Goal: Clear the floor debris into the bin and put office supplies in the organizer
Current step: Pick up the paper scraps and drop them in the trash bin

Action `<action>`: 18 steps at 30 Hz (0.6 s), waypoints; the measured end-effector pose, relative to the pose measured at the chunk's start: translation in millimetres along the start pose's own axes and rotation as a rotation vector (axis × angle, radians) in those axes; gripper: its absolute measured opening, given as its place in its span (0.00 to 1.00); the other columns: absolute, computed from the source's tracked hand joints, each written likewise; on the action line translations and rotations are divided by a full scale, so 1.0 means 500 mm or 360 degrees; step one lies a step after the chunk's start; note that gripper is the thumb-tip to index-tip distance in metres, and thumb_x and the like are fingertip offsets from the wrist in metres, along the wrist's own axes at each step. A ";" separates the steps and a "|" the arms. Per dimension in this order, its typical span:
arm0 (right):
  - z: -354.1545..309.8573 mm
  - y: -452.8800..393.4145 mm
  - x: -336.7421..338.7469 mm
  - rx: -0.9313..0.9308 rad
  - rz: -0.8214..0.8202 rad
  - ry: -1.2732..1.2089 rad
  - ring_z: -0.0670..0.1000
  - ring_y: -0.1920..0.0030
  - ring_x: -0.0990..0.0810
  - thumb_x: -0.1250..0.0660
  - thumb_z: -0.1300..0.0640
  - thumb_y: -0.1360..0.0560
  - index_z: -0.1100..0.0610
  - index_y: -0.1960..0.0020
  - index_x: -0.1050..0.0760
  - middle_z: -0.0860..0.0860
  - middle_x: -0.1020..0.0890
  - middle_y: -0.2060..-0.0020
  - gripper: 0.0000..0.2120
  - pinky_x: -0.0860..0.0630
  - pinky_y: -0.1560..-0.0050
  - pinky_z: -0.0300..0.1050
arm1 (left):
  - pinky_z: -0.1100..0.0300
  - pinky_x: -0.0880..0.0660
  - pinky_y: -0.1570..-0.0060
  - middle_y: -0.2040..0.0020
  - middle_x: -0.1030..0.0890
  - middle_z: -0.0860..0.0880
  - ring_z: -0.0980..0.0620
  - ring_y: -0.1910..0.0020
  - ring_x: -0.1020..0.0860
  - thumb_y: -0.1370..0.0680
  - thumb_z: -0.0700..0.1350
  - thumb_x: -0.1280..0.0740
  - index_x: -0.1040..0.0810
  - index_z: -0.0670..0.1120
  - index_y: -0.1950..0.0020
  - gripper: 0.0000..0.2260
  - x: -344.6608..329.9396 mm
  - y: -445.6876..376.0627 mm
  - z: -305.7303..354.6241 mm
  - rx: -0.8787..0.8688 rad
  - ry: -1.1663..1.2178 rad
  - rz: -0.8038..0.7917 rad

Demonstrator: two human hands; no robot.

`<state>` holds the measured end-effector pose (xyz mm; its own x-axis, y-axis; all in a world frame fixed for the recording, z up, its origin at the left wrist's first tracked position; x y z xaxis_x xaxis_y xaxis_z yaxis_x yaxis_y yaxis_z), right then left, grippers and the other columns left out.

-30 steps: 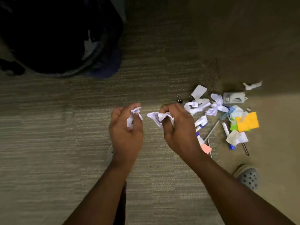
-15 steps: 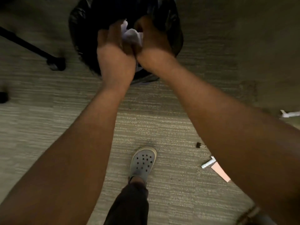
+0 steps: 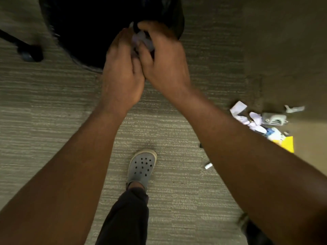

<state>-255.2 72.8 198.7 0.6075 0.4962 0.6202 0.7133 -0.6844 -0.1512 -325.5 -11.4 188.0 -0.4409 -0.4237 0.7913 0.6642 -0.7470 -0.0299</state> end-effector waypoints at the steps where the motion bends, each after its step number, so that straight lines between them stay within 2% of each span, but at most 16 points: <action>1: 0.010 0.032 0.016 -0.0010 0.0041 -0.0043 0.50 0.47 0.21 0.37 0.59 0.22 0.62 0.40 0.24 0.55 0.19 0.48 0.13 0.26 0.47 0.39 | 0.58 0.31 0.37 0.36 0.25 0.42 0.48 0.37 0.27 0.18 0.42 0.47 0.31 0.39 0.31 0.17 -0.011 0.028 0.015 -0.0030 0.0025 0.0030; 3: 0.039 0.106 0.049 -0.0078 0.0094 -0.0057 0.52 0.47 0.21 0.37 0.60 0.22 0.64 0.42 0.24 0.55 0.19 0.48 0.11 0.26 0.46 0.47 | 0.60 0.32 0.40 0.39 0.24 0.42 0.47 0.40 0.26 0.19 0.41 0.45 0.29 0.39 0.33 0.16 -0.044 0.088 0.047 -0.0025 0.0049 0.0046; 6: 0.108 0.237 0.088 -0.0294 0.0187 -0.0050 0.52 0.46 0.23 0.36 0.62 0.22 0.64 0.42 0.24 0.56 0.20 0.47 0.10 0.25 0.45 0.48 | 0.64 0.33 0.41 0.39 0.23 0.44 0.49 0.40 0.25 0.21 0.40 0.41 0.27 0.41 0.34 0.16 -0.114 0.182 0.082 0.0063 0.0089 -0.0073; 8: 0.160 0.327 0.109 -0.0480 0.0227 -0.0043 0.51 0.44 0.23 0.37 0.61 0.22 0.64 0.42 0.24 0.56 0.23 0.44 0.11 0.24 0.47 0.46 | 0.63 0.31 0.44 0.41 0.22 0.45 0.51 0.42 0.25 0.21 0.41 0.40 0.26 0.43 0.35 0.15 -0.169 0.243 0.093 0.0136 0.0085 -0.0240; 11: 0.250 0.457 0.136 -0.0719 0.0230 -0.0029 0.52 0.46 0.23 0.37 0.59 0.21 0.62 0.43 0.25 0.55 0.25 0.43 0.10 0.22 0.51 0.51 | 0.55 0.26 0.44 0.42 0.21 0.46 0.48 0.42 0.23 0.22 0.41 0.38 0.24 0.42 0.37 0.14 -0.255 0.329 0.100 0.0232 0.0103 -0.0533; 13: 0.310 0.536 0.154 -0.0851 0.0184 0.0028 0.53 0.46 0.23 0.37 0.59 0.22 0.60 0.43 0.26 0.54 0.26 0.44 0.09 0.23 0.50 0.53 | 0.51 0.25 0.42 0.42 0.20 0.45 0.46 0.42 0.23 0.23 0.40 0.37 0.23 0.41 0.38 0.14 -0.314 0.376 0.106 0.0223 0.0066 -0.0725; 15: 0.367 0.605 0.172 -0.0964 0.0138 0.0107 0.54 0.47 0.22 0.37 0.58 0.22 0.58 0.44 0.27 0.53 0.26 0.45 0.08 0.24 0.49 0.53 | 0.50 0.25 0.41 0.41 0.20 0.44 0.45 0.41 0.23 0.24 0.39 0.36 0.23 0.41 0.38 0.14 -0.366 0.413 0.115 0.0203 0.0007 -0.0907; 18: 0.444 0.678 0.194 -0.1100 0.0047 0.0180 0.55 0.50 0.22 0.38 0.56 0.22 0.56 0.44 0.28 0.53 0.26 0.46 0.09 0.22 0.53 0.56 | 0.51 0.26 0.42 0.43 0.21 0.44 0.43 0.43 0.24 0.25 0.39 0.34 0.23 0.41 0.39 0.15 -0.432 0.447 0.134 0.0114 -0.0075 -0.1062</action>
<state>123.1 7.8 36.9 0.5565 0.4391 0.7054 0.2886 -0.8983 0.3314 -41.5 -52.4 51.1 -0.7449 0.1414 0.6520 0.2973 -0.8045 0.5142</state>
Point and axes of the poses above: each hand's wrist, its own y-axis away from the middle knuckle, its own x-axis out of the back of the hand, z = x × y, the point moved 3 cm from there along -y, towards the middle knuckle
